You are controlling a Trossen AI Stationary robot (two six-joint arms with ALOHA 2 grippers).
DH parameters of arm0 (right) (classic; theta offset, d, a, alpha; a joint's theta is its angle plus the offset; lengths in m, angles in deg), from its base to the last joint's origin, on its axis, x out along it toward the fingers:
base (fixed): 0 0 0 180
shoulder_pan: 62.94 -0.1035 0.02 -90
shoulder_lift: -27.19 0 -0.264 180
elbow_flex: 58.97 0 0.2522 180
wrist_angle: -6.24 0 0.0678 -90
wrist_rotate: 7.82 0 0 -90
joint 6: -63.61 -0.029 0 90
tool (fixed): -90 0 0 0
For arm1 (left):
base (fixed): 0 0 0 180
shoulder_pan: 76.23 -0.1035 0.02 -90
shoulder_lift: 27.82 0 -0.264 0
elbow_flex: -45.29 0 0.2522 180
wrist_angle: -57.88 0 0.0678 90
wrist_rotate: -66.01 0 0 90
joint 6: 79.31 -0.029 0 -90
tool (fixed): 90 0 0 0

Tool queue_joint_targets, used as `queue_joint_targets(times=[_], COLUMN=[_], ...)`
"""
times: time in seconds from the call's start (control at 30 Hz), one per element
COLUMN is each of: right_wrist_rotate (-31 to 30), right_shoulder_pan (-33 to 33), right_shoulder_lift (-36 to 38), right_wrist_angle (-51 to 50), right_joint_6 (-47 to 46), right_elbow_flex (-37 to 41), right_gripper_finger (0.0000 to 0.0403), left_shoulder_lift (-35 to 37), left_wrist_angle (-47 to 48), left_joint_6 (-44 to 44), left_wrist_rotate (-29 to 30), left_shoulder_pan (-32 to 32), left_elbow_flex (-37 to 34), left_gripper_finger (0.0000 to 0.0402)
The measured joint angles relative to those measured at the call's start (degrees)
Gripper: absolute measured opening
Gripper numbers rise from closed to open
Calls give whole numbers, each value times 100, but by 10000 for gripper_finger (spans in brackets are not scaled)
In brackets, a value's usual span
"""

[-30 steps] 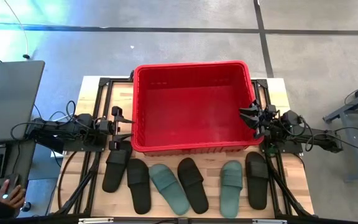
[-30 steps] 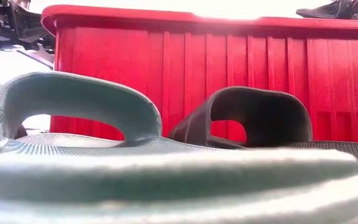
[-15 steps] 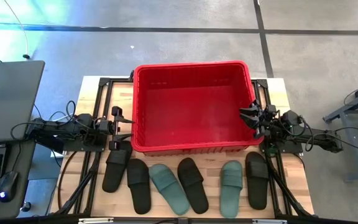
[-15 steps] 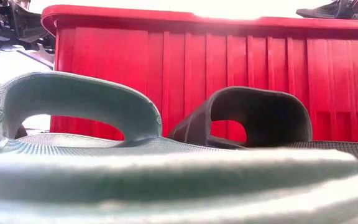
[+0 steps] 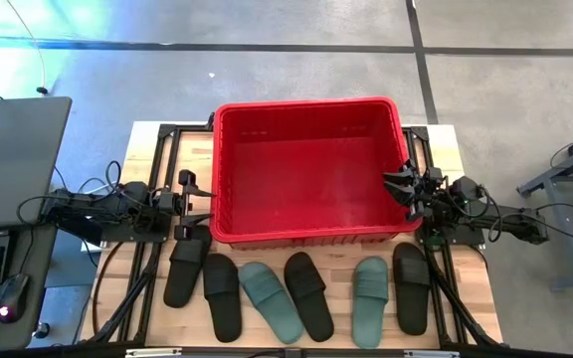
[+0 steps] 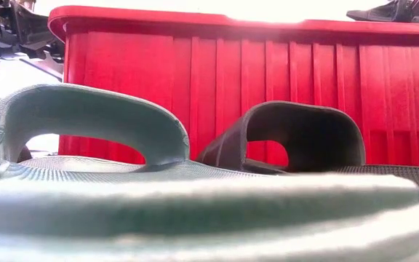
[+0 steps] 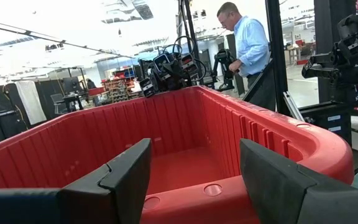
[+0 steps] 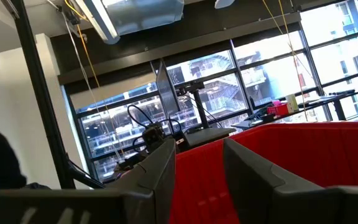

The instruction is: Pick and place slides into bin

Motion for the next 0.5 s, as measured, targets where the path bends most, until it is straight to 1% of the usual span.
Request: queue_joint_targets(times=[0.23,0.33,0.43,0.5], right_wrist_rotate=[-1,-1,1,1], right_shoulder_pan=[0,0,-2,-2], right_shoulder_lift=[0,1,0,1], right_wrist_angle=[0,0,0,0], right_joint_6=[0,0,-1,-2], right_elbow_flex=[-2,0,0,-2], right_gripper_finger=[122,122,122,122], left_shoulder_lift=[1,-2,-8,-53], left_wrist_angle=[0,-139,-826,-1342], left_joint_6=[0,-4,101,-25], left_wrist_rotate=[1,-1,-147,-303], left_shoulder_pan=[0,0,0,0], left_elbow_flex=[-1,-13,54,326], left_gripper_finger=[227,227,227,227])
